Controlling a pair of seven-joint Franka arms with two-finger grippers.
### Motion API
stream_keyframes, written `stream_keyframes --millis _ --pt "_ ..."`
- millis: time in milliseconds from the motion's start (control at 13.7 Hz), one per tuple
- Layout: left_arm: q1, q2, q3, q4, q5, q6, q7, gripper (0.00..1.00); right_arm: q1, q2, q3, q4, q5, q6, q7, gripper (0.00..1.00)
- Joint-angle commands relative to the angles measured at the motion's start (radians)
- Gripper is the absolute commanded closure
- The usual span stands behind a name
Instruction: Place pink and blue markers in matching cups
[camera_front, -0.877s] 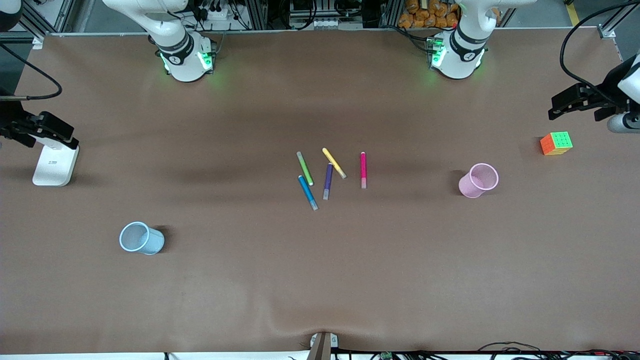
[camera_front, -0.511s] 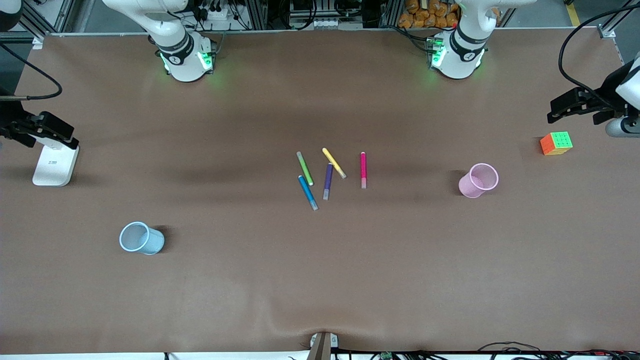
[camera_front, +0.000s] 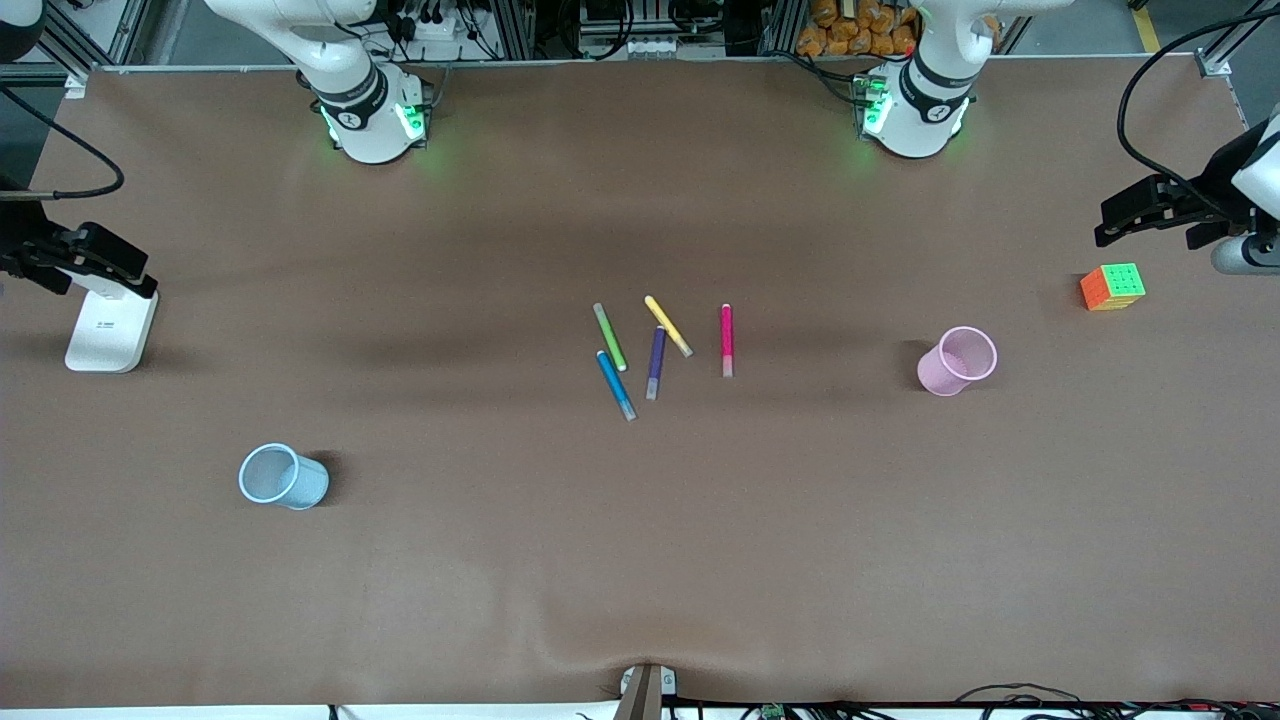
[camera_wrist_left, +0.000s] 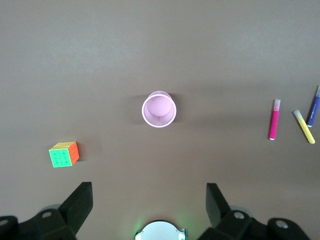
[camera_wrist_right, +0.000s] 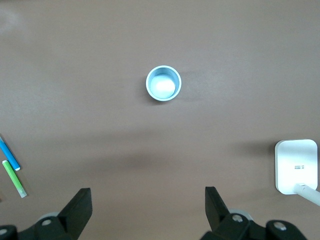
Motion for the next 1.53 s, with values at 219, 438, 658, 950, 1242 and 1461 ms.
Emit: stream_keyframes --millis 219,438,658,950,1242,1461 --pt "-0.004 0.027 -0.005 -0.002 0.005 -0.004 -0.005 0.0 -0.014 -0.033 0.016 -0.029 -0.017 0.005 0.013 0.0" --pt "-0.013 0.044 -0.008 -0.001 0.005 -0.004 -0.005 0.0 -0.014 -0.033 0.014 -0.029 -0.017 0.007 0.013 0.0" --pt "-0.024 0.078 -0.016 0.001 -0.004 0.002 -0.007 0.0 -0.014 -0.033 0.016 -0.029 -0.017 0.007 0.013 0.0" --pt "-0.05 0.116 -0.043 0.001 -0.007 0.036 -0.075 0.0 -0.014 -0.033 0.016 -0.029 -0.017 0.007 0.013 0.0" --pt "-0.056 0.152 -0.083 -0.001 -0.007 0.069 -0.14 0.0 -0.014 -0.03 0.016 -0.034 -0.017 0.014 0.015 0.0" --pt "-0.056 0.197 -0.102 -0.001 -0.018 0.109 -0.146 0.0 -0.012 -0.027 0.016 -0.037 -0.016 0.013 0.015 0.0"
